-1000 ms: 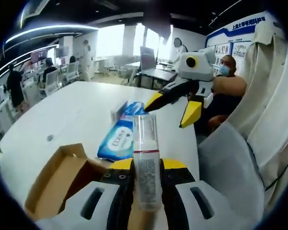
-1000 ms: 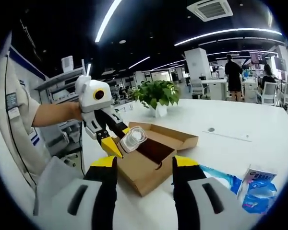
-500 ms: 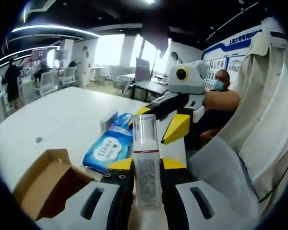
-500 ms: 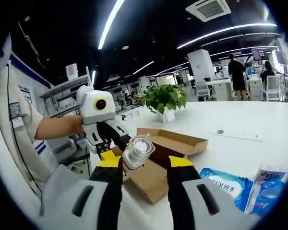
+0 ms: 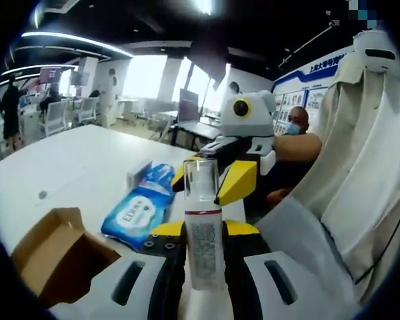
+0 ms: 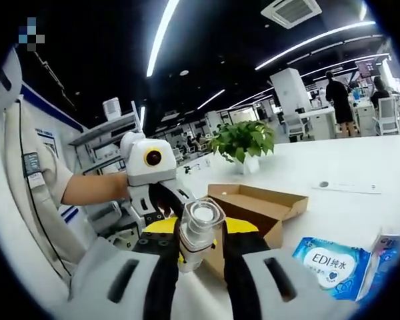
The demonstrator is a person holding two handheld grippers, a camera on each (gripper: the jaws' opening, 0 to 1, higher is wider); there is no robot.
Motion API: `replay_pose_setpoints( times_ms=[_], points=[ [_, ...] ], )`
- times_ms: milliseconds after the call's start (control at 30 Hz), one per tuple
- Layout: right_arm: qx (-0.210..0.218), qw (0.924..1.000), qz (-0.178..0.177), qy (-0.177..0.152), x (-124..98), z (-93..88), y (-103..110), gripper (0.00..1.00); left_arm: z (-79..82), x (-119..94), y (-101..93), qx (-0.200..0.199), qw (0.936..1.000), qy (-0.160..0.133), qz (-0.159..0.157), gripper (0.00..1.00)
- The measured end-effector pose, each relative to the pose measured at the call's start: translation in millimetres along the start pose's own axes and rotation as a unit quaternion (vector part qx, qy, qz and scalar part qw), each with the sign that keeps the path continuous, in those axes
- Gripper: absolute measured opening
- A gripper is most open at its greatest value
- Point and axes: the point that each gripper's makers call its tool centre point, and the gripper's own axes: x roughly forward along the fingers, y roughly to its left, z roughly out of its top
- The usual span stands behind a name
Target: Operate the shoe box by opening the lid, removing the specified soft item, and placing it in the target area until the item is outside and the box remains undamaged.
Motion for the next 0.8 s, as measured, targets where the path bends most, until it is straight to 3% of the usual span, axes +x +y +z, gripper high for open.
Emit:
replay_pose_setpoints(
  times_ms=[267, 600, 800],
  points=[
    [-0.004, 0.9998, -0.006, 0.019, 1, -5.8, -1, 0.21, -5.4, 4, 0.7, 0.005, 0.9999, 0.016, 0.003, 0.19],
    [-0.018, 0.9974, -0.029, 0.064, 4, -20.0, -9, 0.21, -21.0, 13, 10.7, 0.035, 0.9971, 0.06, 0.029, 0.19],
    [-0.021, 0.9966, -0.041, 0.068, 7, -22.5, -12, 0.21, -25.8, 15, 16.6, 0.038, 0.996, 0.071, 0.039, 0.19]
  ],
)
